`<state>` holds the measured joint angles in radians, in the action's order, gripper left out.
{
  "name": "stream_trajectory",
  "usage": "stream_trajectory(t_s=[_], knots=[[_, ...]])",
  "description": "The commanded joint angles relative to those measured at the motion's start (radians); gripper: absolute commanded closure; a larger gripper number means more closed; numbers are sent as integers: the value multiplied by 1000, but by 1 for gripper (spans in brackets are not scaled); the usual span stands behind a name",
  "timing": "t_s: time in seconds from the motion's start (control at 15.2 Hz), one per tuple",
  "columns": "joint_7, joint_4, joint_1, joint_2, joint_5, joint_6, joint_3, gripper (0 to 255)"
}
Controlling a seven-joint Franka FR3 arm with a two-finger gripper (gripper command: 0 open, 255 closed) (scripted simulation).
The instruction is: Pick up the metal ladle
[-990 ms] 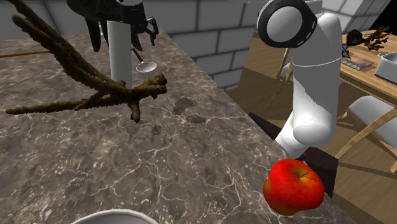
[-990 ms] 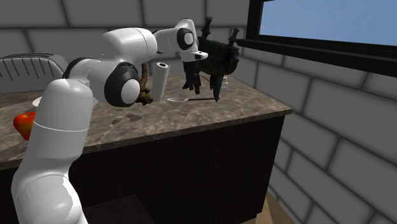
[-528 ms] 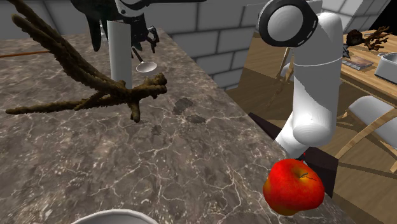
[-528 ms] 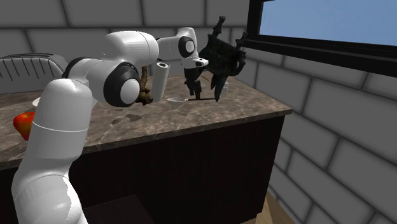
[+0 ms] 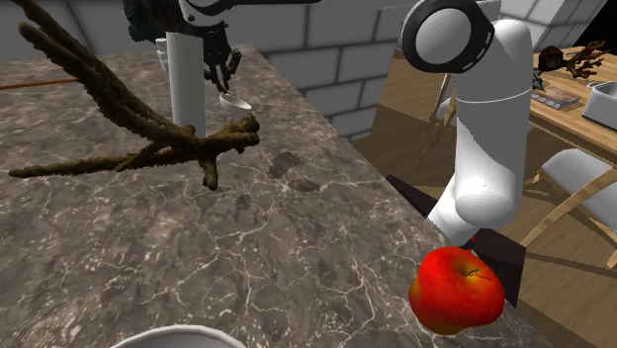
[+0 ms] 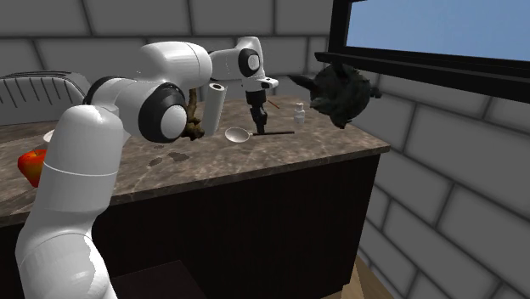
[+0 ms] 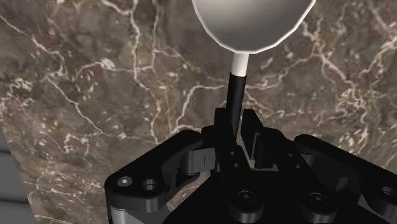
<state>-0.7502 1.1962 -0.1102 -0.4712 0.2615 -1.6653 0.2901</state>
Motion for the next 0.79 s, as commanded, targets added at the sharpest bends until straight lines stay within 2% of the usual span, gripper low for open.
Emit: stream_trajectory(t_s=[0.0,0.26,0.73], knots=[[0,2,1,-1,0,1,0,255],[5,-50,-7,-9,1,44,0,255],[22,-218,-32,-54,12,165,-3,255]])
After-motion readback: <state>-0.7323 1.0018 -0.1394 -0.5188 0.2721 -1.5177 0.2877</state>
